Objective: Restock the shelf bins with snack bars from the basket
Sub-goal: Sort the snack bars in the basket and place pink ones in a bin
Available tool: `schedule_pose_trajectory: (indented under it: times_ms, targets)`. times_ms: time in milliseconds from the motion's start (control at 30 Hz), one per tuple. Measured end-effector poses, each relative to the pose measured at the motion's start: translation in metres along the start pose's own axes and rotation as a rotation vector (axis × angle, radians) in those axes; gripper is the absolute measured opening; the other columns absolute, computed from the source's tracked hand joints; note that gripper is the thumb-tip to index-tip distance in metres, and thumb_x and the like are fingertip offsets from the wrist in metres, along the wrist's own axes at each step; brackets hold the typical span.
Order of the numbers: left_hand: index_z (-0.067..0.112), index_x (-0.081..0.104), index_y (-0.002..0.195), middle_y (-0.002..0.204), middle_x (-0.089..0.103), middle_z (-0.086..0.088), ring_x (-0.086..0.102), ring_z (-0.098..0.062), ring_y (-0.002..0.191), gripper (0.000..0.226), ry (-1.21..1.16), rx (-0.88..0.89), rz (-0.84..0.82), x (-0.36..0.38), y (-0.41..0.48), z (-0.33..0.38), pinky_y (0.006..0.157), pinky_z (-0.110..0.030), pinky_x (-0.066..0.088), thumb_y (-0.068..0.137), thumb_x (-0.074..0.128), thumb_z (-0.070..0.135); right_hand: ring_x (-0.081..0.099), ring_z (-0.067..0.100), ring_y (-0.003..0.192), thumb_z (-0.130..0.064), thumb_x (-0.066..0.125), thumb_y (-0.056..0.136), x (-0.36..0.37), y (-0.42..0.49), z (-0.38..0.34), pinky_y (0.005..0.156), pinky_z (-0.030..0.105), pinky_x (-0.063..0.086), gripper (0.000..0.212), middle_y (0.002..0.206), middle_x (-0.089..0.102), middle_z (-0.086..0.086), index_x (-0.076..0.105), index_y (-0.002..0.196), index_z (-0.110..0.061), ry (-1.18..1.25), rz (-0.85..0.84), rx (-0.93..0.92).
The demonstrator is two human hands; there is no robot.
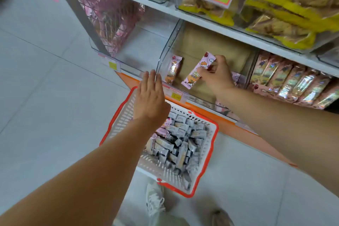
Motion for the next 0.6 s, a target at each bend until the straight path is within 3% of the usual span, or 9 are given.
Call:
schedule_pose_trajectory:
  times_ms: [133,267,367,500,567,600]
  targets:
    - [0.004,-0.022,0.148,0.159,-0.022,-0.013,-0.022,-0.027,0.146,0.081,0.152,0.092,-0.079,0.004,0.022,-0.019,0.121,-0.043,-0.007,0.100,0.037,0.032,0.060,0.025,0.095,-0.011,0.070,0.086,0.021,0.010,0.003,0.090,0.039,0.051,0.050,0.102,0.062,0.011,0.047,0.129,-0.006,-0.085,0.010,0.081]
    - [0.002,-0.025,0.146,0.161,-0.015,-0.012,-0.014,-0.028,0.148,0.083,0.278,0.199,-0.114,0.007,0.027,-0.033,0.121,-0.048,-0.003,0.100,0.036,0.036,0.057,0.024,0.091,0.001,0.065,0.088,0.043,0.011,0.008,0.091,0.042,0.053,0.045,0.091,0.054,0.006,0.049,0.130,-0.001,-0.055,-0.023,0.226]
    - [0.001,-0.023,0.147,0.162,-0.007,-0.014,-0.007,-0.030,0.149,0.084,0.314,0.233,-0.108,0.006,0.029,-0.036,0.120,-0.049,-0.002,0.099,0.038,0.034,0.061,0.028,0.092,0.004,0.064,0.085,0.055,0.013,0.010,0.090,0.049,0.054,0.046,0.095,0.058,0.013,0.047,0.127,-0.004,-0.041,0.007,0.247]
    - [-0.004,-0.017,0.148,0.160,0.004,-0.019,0.003,-0.034,0.148,0.082,0.380,0.272,-0.094,0.007,0.034,-0.034,0.120,-0.049,-0.002,0.098,0.036,0.034,0.056,0.021,0.095,0.002,0.058,0.088,0.063,0.011,0.011,0.081,0.029,0.047,0.047,0.100,0.060,0.014,0.038,0.130,0.001,-0.175,0.029,0.218]
    - [-0.004,-0.015,0.149,0.159,0.007,-0.019,0.005,-0.034,0.148,0.083,0.381,0.275,-0.088,0.007,0.035,-0.034,0.120,-0.049,-0.002,0.098,0.037,0.035,0.057,0.024,0.100,0.006,0.054,0.089,0.066,0.009,0.014,0.075,0.021,0.045,0.040,0.108,0.060,0.016,0.042,0.128,0.003,-0.204,0.000,0.200]
    - [-0.004,-0.015,0.149,0.159,0.008,-0.019,0.006,-0.034,0.148,0.083,0.378,0.279,-0.087,0.007,0.035,-0.035,0.120,-0.049,-0.001,0.098,0.037,0.035,0.057,0.025,0.105,0.006,0.053,0.090,0.069,0.007,0.014,0.079,0.021,0.044,0.038,0.114,0.059,0.016,0.046,0.128,0.002,-0.248,-0.047,0.187]
Point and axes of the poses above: each hand's wrist, its own y-axis towards the middle knuckle, its own x-axis out of the palm, z = x × y, the point moved 3 cm from there along y, towards the middle knuckle
